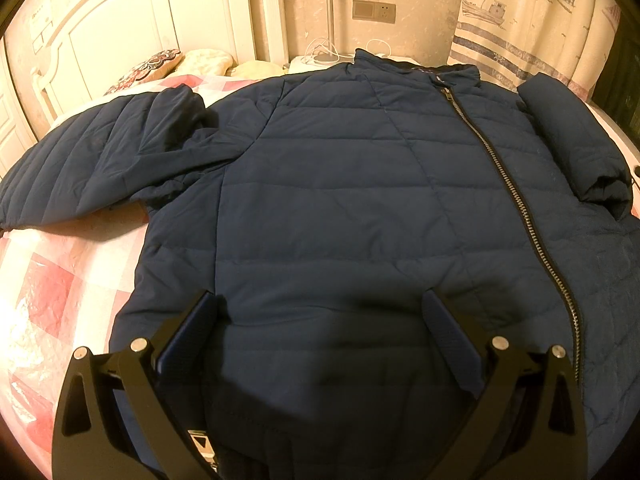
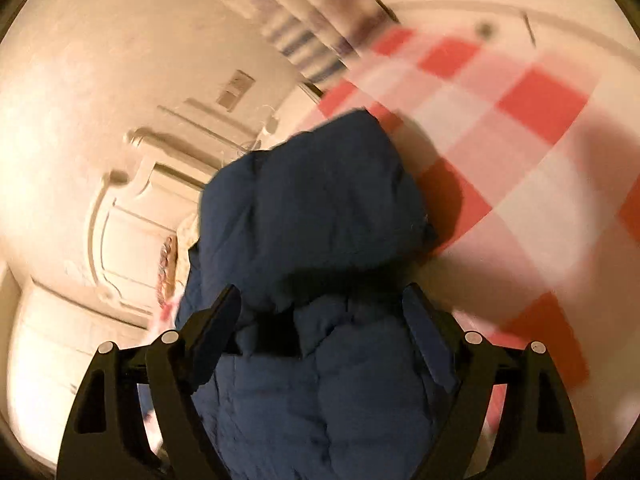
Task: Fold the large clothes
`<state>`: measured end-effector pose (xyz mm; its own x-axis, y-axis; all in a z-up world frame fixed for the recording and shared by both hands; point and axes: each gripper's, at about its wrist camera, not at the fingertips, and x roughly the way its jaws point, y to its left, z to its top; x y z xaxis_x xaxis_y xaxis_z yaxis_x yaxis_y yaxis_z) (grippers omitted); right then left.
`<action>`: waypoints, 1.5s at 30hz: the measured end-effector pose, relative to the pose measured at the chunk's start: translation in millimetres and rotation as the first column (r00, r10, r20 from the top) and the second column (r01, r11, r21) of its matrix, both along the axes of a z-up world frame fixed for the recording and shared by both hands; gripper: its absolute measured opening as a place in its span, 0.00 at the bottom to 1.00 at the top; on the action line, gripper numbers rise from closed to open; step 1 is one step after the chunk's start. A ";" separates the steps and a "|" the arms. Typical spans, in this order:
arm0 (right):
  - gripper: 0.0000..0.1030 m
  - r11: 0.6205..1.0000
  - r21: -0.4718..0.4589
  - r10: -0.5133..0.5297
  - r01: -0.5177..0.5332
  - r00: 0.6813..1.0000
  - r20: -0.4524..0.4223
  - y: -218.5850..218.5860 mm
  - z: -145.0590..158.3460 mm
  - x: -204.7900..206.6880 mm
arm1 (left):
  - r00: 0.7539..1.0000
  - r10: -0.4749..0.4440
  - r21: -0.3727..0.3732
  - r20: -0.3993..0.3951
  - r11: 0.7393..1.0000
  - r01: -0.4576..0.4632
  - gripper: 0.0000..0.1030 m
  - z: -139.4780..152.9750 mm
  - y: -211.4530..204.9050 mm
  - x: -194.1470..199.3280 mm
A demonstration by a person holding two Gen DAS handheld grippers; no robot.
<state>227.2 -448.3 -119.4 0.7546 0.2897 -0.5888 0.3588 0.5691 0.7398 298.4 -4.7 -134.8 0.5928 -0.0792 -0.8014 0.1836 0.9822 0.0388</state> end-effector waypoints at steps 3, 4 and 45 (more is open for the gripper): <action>0.72 0.998 -0.004 -0.057 0.058 0.998 0.031 -4.5 0.5 10.4 | 1.000 0.000 0.001 0.000 1.000 0.000 0.98 0.3 -0.2 0.4; 0.64 0.994 -0.041 -0.099 0.101 0.994 0.050 -6.1 5.9 11.1 | 1.000 0.000 0.001 0.000 1.000 0.000 0.98 0.0 0.1 0.2; 0.74 0.916 -0.397 0.046 -0.058 0.998 -0.040 62.2 -0.6 -35.8 | 0.731 -0.664 0.482 0.157 0.698 0.529 0.96 22.9 -209.6 -45.2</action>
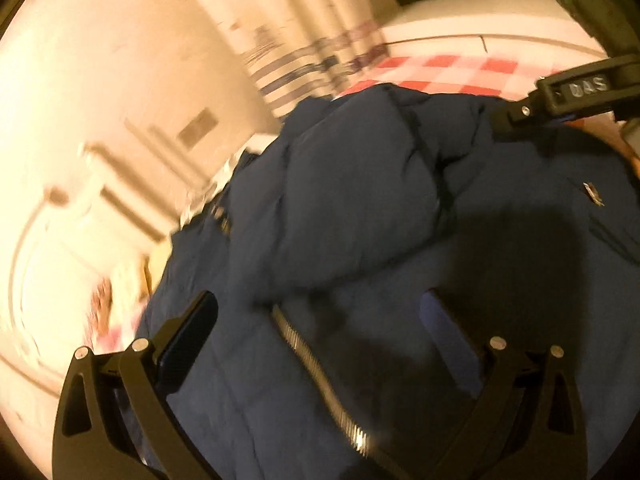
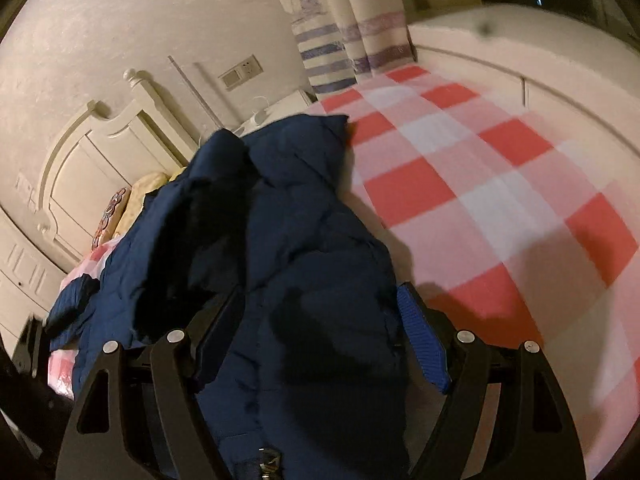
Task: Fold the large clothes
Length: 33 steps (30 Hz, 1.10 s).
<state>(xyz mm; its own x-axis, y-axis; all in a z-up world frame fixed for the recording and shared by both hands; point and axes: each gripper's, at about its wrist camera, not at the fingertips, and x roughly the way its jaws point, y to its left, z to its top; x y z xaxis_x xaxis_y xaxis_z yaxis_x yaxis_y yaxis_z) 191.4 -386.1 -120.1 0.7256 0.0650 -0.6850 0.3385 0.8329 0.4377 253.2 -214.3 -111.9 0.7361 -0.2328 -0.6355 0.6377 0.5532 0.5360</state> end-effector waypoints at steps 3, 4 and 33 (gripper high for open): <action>0.75 1.000 0.001 0.002 -0.002 1.000 0.020 1.1 0.8 -3.4 | 0.998 -0.050 0.059 0.027 0.997 0.048 0.92 -9.0 -23.7 7.4; 0.75 1.000 -0.007 0.002 -0.002 1.000 0.018 2.1 1.0 -4.0 | 0.995 -0.081 0.085 0.050 0.993 0.076 0.90 -13.5 -33.3 7.1; 0.76 0.999 -0.041 0.007 -0.006 1.000 0.011 4.5 1.0 -1.7 | 0.564 0.200 -0.563 -0.801 0.067 -0.824 0.37 -21.9 300.9 127.0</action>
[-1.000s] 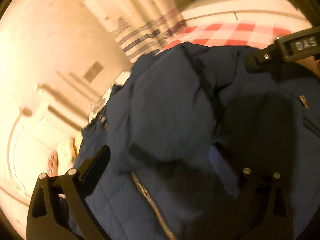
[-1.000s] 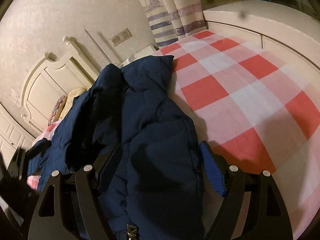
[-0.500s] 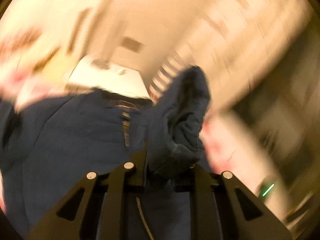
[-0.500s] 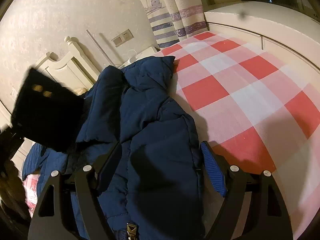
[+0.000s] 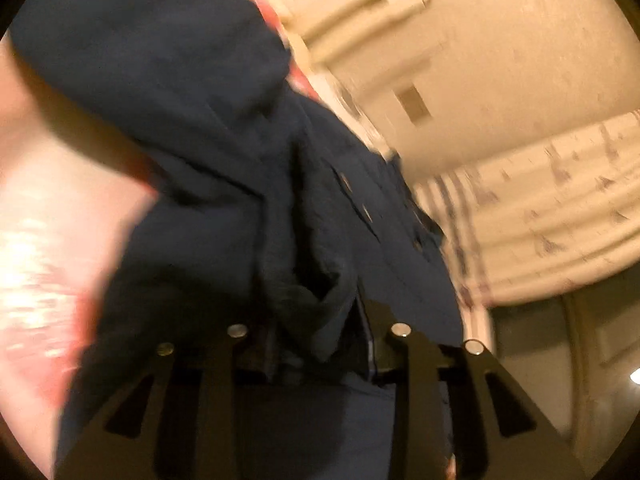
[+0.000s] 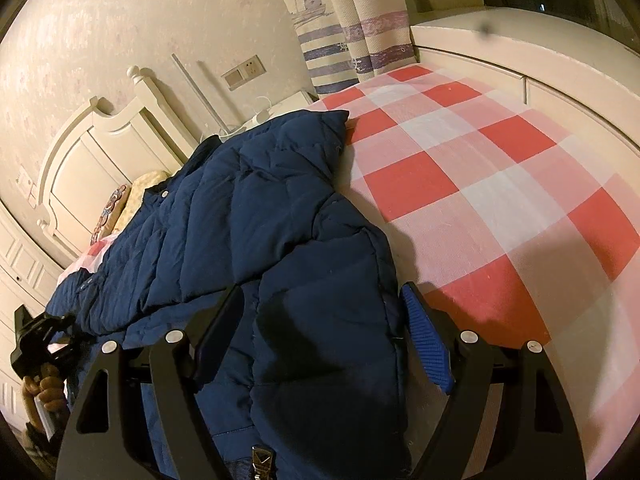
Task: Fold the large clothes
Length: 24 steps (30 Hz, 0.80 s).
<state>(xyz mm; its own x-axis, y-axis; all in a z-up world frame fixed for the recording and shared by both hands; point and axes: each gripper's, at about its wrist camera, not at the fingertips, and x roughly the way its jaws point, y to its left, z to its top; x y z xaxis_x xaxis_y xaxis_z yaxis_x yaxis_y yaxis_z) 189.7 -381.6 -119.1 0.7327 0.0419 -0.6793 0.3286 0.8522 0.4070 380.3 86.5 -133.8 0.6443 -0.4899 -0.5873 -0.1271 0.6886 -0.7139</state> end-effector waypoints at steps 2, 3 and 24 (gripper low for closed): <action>0.75 1.000 -0.013 -0.004 0.004 1.000 -0.010 0.5 0.5 1.3 | 0.992 0.098 0.107 0.081 0.989 -0.106 0.53 24.2 6.4 -22.5; 0.75 1.000 -0.022 -0.015 0.015 1.000 -0.015 0.7 1.6 0.8 | 0.976 0.151 0.206 0.157 0.961 -0.182 0.64 43.9 4.1 -33.6; 0.81 0.907 -0.299 0.229 -0.298 0.942 -0.245 96.8 20.0 123.0 | 0.956 -0.289 0.777 -0.048 0.590 0.218 0.98 -2.9 -97.8 22.4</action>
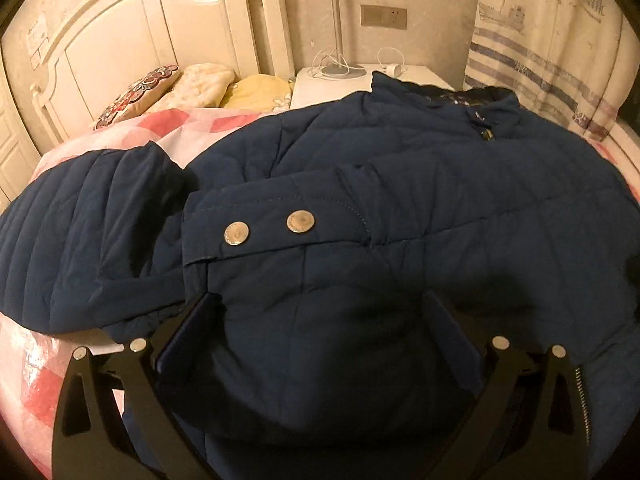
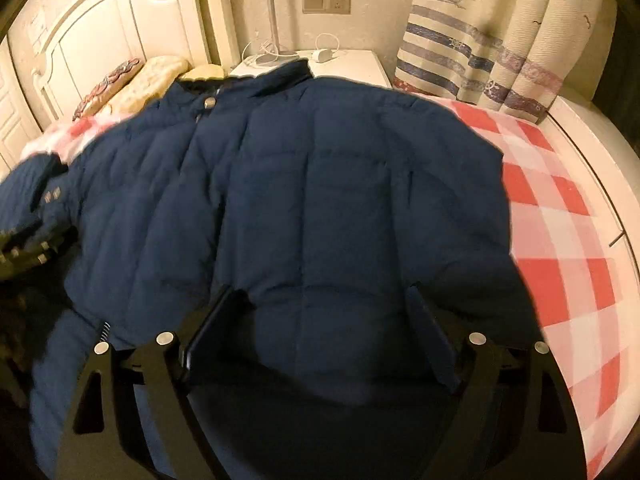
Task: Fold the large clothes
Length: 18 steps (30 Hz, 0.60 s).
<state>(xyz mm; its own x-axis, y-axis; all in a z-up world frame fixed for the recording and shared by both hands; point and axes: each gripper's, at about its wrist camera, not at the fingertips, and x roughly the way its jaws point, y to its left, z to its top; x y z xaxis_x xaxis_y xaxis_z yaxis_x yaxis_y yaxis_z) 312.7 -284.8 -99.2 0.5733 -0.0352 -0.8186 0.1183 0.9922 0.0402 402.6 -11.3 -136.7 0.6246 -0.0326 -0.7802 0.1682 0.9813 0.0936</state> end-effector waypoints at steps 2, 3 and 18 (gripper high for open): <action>0.81 1.000 -0.006 -0.021 0.021 0.997 0.072 -4.8 17.7 6.7 | 1.000 0.000 0.004 0.000 1.000 0.000 0.98 0.3 -0.5 -1.9; 0.81 0.999 -0.004 -0.033 0.033 0.994 0.107 -8.1 25.4 14.1 | 1.000 0.000 0.001 -0.001 1.000 0.000 0.98 1.0 -0.2 -3.0; 0.85 1.000 -0.016 -0.019 0.019 0.999 0.028 -3.8 8.7 109.3 | 1.000 0.000 -0.014 -0.007 1.000 0.000 0.98 3.6 -1.7 -2.1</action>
